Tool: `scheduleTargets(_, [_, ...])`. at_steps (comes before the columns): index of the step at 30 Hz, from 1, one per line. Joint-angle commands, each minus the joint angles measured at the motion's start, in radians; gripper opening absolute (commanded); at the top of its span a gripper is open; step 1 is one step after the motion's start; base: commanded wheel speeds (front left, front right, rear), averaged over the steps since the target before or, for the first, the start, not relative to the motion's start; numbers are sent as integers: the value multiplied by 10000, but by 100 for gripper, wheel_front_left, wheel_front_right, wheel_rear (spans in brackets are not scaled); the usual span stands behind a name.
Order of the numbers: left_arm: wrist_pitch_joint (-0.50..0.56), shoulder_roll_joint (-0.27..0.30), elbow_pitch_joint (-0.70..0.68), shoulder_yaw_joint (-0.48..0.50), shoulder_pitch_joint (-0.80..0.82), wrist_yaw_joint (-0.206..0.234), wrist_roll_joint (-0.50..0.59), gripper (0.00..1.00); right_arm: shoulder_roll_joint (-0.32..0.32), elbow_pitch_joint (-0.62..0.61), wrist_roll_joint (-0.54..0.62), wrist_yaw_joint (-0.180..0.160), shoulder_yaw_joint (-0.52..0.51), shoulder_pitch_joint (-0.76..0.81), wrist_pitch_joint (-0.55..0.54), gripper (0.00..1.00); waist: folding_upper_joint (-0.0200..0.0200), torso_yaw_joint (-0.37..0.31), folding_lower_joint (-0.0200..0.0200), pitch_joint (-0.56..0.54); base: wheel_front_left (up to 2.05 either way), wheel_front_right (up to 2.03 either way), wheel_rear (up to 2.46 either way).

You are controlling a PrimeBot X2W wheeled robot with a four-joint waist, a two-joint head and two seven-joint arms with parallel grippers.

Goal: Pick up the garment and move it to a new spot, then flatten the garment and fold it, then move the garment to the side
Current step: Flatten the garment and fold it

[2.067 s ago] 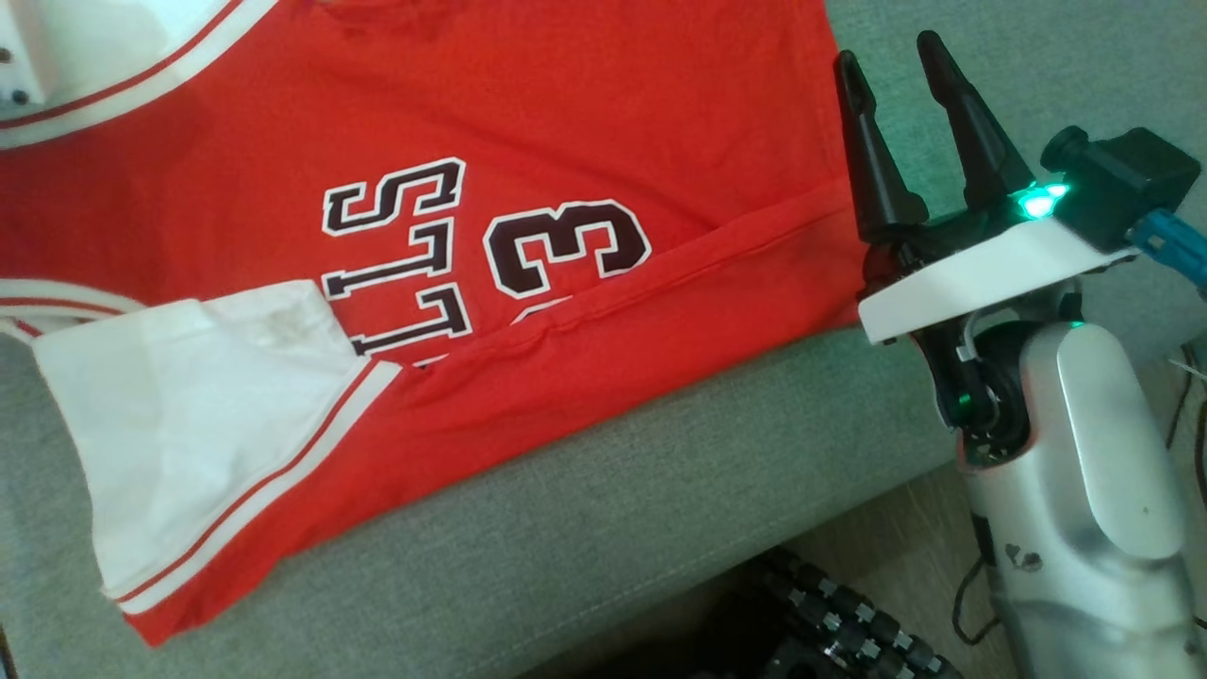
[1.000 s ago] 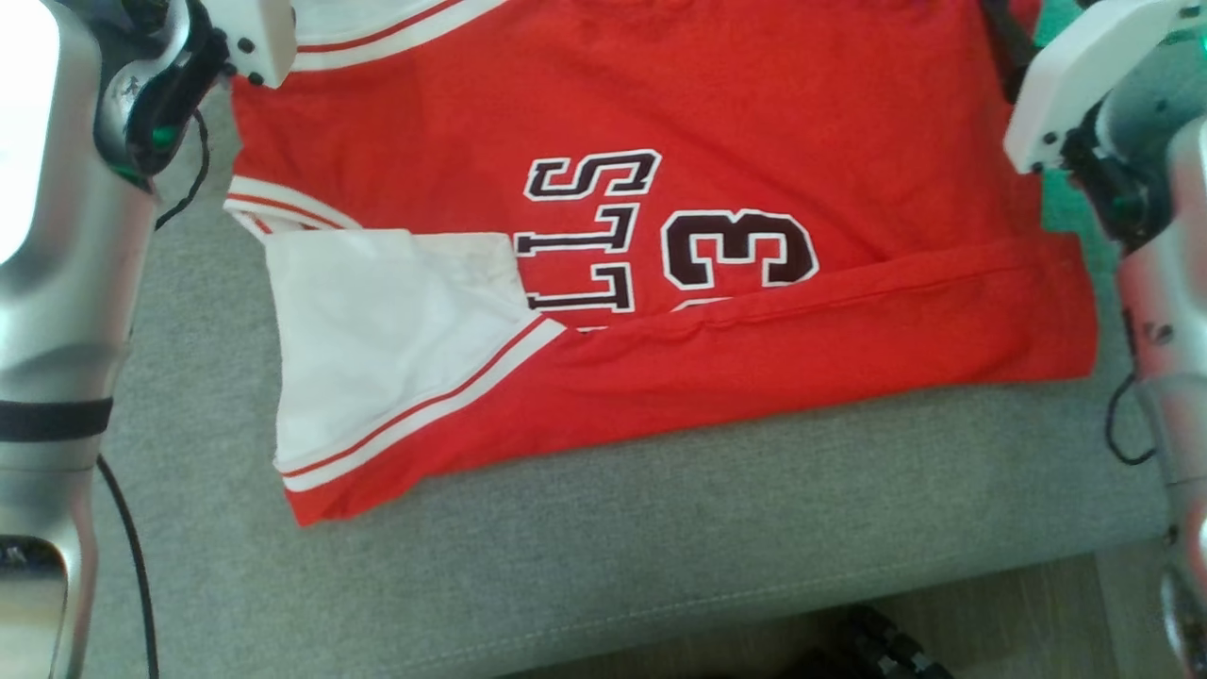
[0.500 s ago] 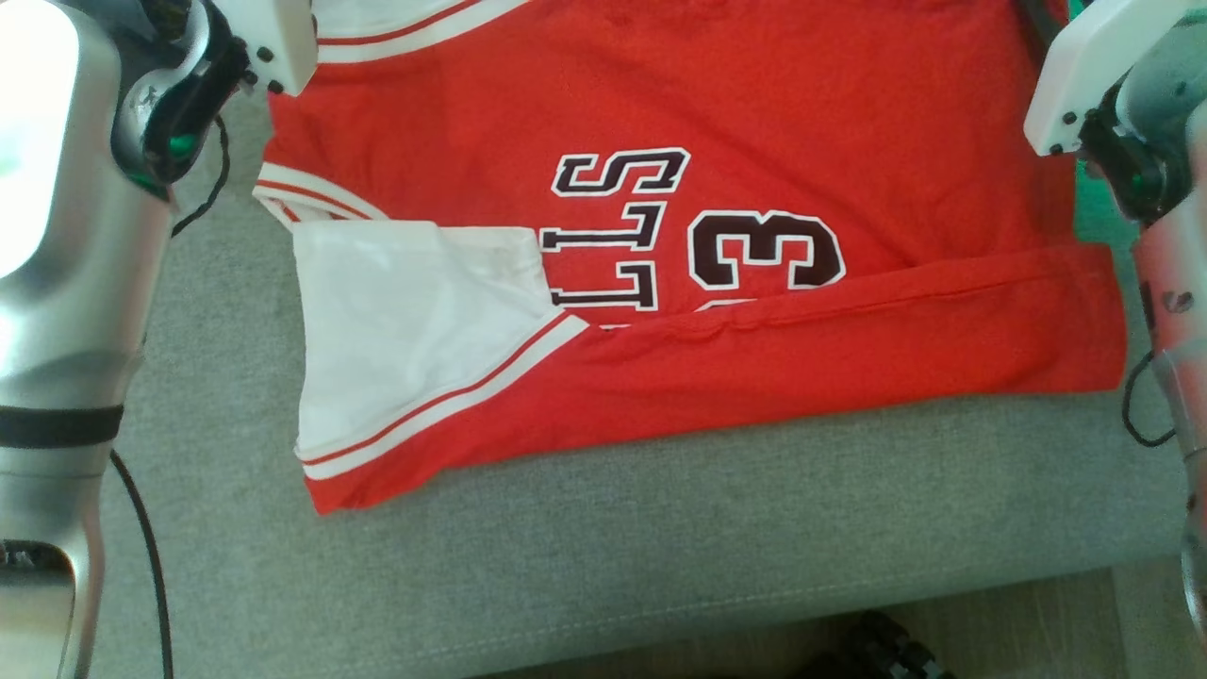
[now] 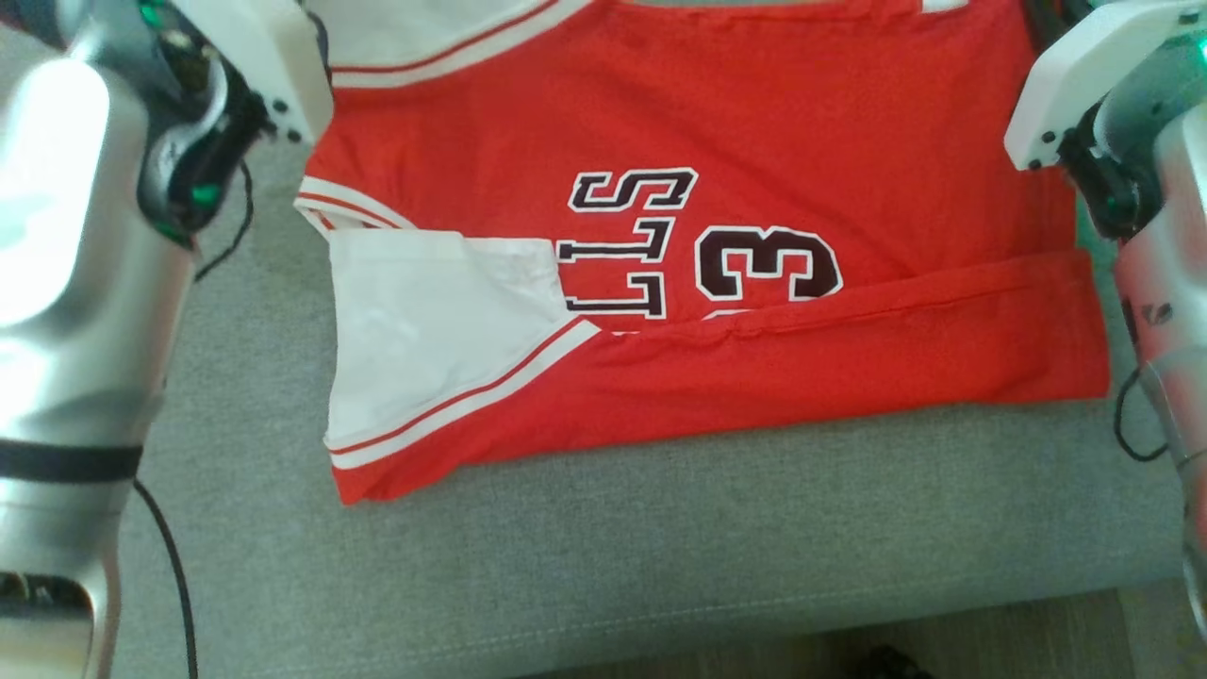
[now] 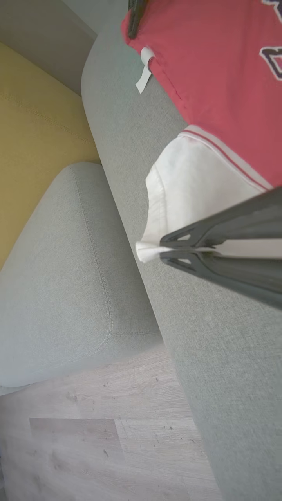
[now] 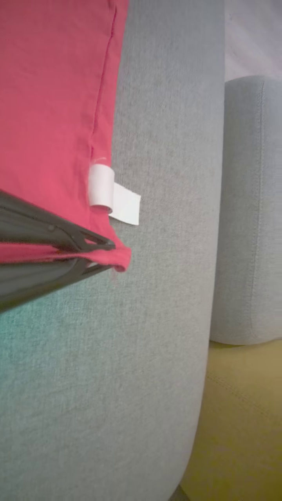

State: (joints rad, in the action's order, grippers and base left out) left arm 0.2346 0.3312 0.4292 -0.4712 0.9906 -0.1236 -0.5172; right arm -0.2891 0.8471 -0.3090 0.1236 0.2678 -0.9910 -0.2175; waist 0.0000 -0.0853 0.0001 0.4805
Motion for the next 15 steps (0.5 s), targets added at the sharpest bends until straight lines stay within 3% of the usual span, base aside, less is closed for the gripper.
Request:
scheduleTargets(1, [-125,347,-381,394,161,-34,-76,0,-89,-296,-127,71,186,104,168,0,0,49,-1,-199,0,0,0])
scheduleTargets(10, [-404,779,-1962,457,-1618,-26,-744,0,-945,-1084,-1112,71,1422,1185,750,0,0,188,-1,-920,0,0,0])
scheduleTargets(15, [-516,1113,-3249,616,-3126,248,-1054,0,-1623,-1970,-1703,71,1949,2059,826,0,0,291,-1,-1287,0,0,0])
